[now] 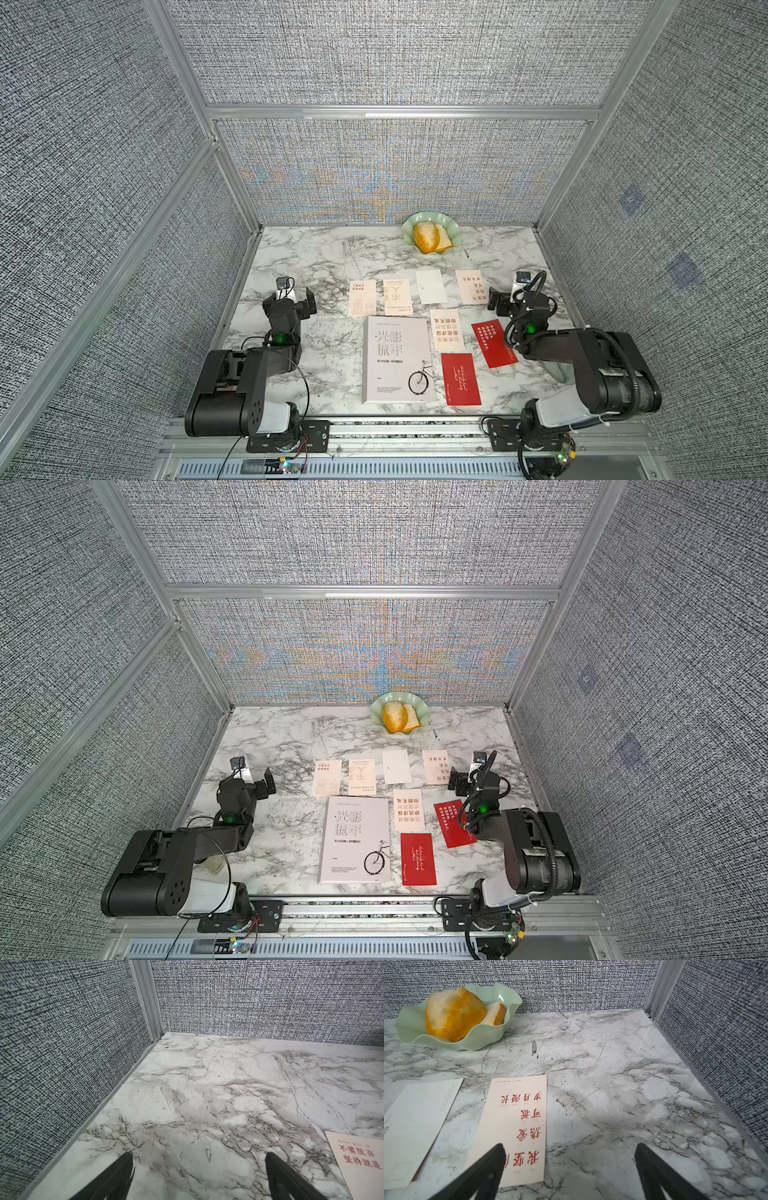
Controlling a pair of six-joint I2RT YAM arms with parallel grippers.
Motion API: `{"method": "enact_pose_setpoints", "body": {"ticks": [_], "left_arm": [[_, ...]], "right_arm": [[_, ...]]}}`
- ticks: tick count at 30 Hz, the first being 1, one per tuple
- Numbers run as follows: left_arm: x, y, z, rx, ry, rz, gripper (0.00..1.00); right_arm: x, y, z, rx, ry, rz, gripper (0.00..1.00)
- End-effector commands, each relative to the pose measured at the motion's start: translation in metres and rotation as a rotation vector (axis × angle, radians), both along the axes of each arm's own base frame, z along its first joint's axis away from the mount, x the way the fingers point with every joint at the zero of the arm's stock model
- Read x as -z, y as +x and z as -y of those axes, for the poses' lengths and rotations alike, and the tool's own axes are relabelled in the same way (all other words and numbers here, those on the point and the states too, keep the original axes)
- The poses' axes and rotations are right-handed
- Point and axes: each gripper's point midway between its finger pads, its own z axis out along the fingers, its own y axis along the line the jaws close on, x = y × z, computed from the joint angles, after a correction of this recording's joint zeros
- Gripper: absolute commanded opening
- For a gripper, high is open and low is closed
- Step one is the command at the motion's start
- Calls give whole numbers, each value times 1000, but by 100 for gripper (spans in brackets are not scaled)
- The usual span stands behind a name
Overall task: Place the photos into the photo albums
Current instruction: Open the photo album at the center of the board.
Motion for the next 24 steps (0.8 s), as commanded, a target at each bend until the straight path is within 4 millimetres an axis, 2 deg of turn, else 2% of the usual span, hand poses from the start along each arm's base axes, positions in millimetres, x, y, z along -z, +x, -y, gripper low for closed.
{"method": "enact_pose_setpoints", "body": {"ticks": [1, 24], "left_arm": [[-7, 2, -2, -10, -8, 28, 100], [-8, 2, -2, -10, -7, 33, 100]], "right_arm": [[-5, 0, 3, 12, -12, 21, 99], [-4, 1, 4, 16, -10, 18, 99]]}}
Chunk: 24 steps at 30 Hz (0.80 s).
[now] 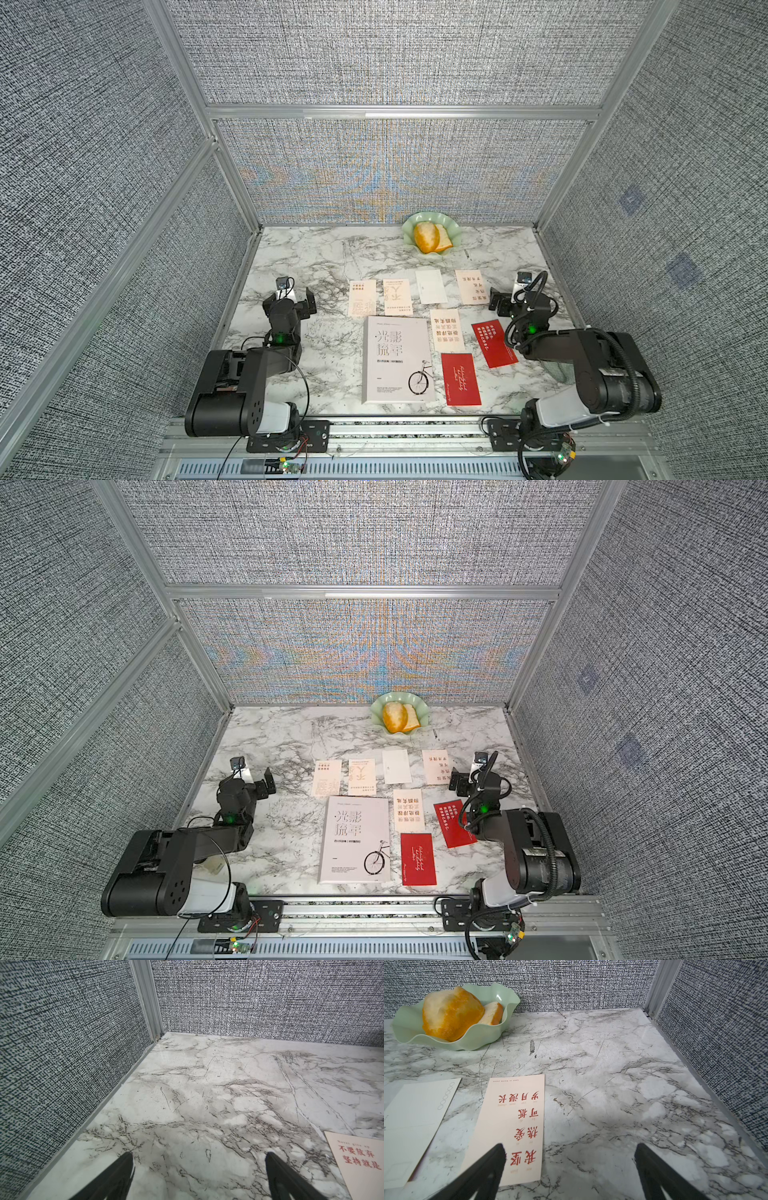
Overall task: Place the photos into the photo albums
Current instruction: Open the photo album at the center of the board.
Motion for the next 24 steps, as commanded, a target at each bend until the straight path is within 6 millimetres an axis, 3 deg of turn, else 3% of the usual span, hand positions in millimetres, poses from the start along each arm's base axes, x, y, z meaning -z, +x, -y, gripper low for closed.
{"method": "enact_pose_setpoints", "body": {"ticks": [1, 19, 24], "left_arm": [[-8, 2, -1, -7, -4, 33, 100], [-11, -1, -5, -31, -5, 43, 99], [-19, -9, -2, -28, 1, 82, 100]], "right_arm": [[-6, 2, 2, 12, -10, 22, 99], [-7, -1, 0, 32, -42, 34, 99], [-25, -12, 12, 161, -96, 62, 99]]}}
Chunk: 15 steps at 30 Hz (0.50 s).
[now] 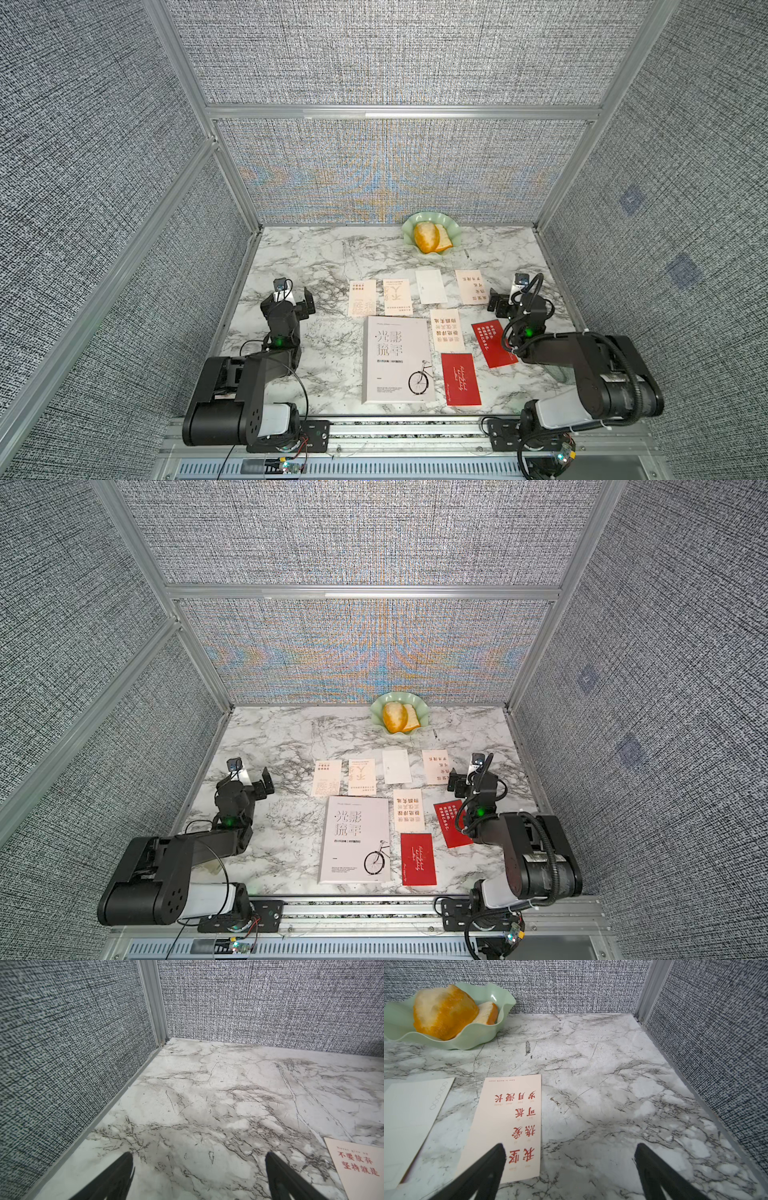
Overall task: Place the photos into the photo albums
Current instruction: Open the photo album at the center of the board.
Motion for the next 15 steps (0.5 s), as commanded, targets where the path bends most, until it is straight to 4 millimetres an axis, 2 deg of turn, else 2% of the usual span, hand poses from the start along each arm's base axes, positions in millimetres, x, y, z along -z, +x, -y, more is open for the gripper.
{"method": "enact_pose_setpoints", "body": {"ticks": [1, 3, 6, 10, 11, 12, 15], "left_arm": [[-11, -1, 1, -1, 4, 47, 100], [-13, -1, 2, 0, 11, 49, 99], [-33, 3, 7, 2, 56, 48, 99], [-47, -5, 8, -13, 58, 82, 99], [-52, -7, 8, -23, 47, 90, 100], [-58, -9, 8, -42, 22, 101, 99], [-75, -11, 12, -77, -60, 102, 100]], "right_arm": [[-20, -3, 21, 162, -40, 7, 99], [-29, -6, 33, 278, -22, -37, 99], [-44, -12, 41, 400, -14, -91, 99], [-75, -25, 62, 664, 69, -192, 99], [-89, -23, 61, 690, 85, -228, 99], [-92, -20, 59, 696, 86, -266, 99], [-93, -5, 29, 563, 98, -340, 99]]}}
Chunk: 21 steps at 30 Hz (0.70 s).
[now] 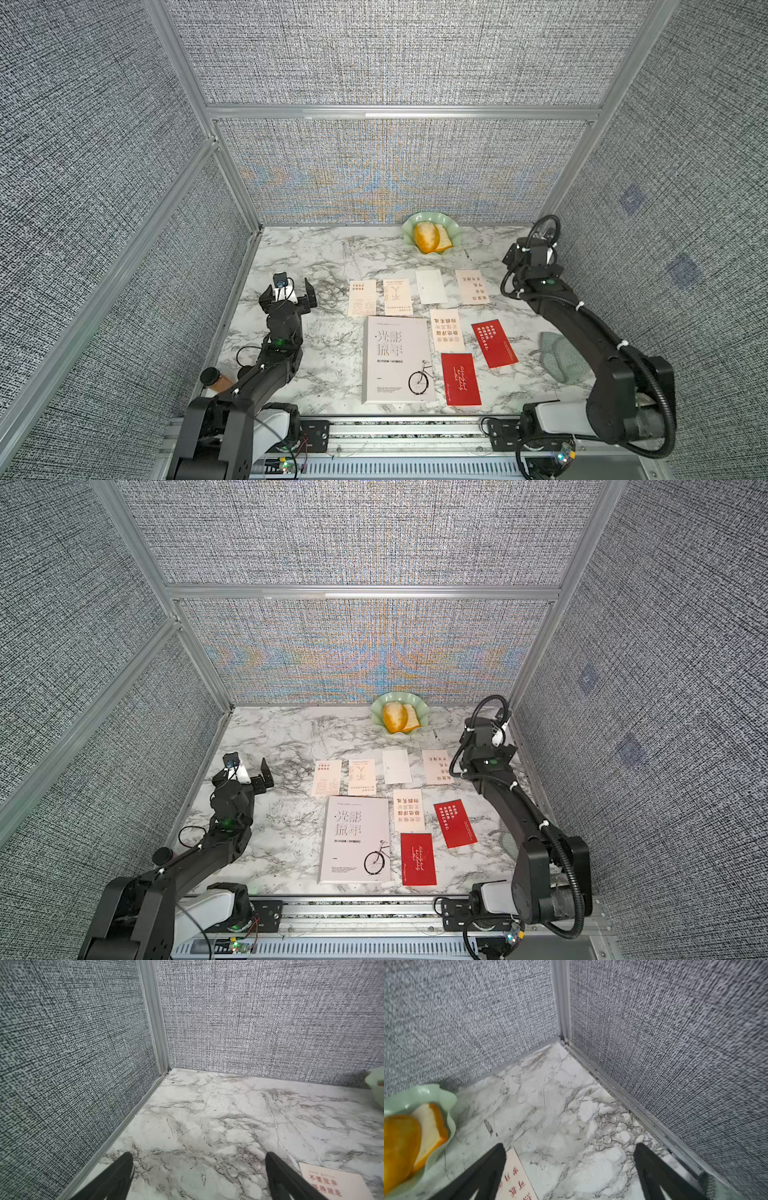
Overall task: Place the photos into the photo albums
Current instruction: Open the photo album at the center of the board.
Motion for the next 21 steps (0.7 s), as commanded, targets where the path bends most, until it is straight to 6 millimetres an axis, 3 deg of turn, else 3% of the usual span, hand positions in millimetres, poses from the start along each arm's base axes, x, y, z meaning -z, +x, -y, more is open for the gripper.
{"method": "enact_pose_setpoints", "body": {"ticks": [1, 4, 7, 11, 17, 21], "left_arm": [[-3, -4, -5, -84, -105, -50, 100], [1, -1, 9, -97, -209, -115, 100], [12, 4, 37, 10, -277, -200, 100], [18, 1, 73, 135, -317, -294, 99], [27, -20, 122, 332, -389, -419, 92], [47, -44, 146, 426, -397, -530, 89]], "right_arm": [[37, -31, -20, -45, 44, -238, 99], [29, -23, -55, -190, 105, -221, 99], [23, -19, -94, -351, 193, -234, 99], [25, -28, -146, -540, 312, -266, 99], [59, -73, -217, -774, 502, -404, 99], [78, -108, -249, -870, 574, -457, 99]]}}
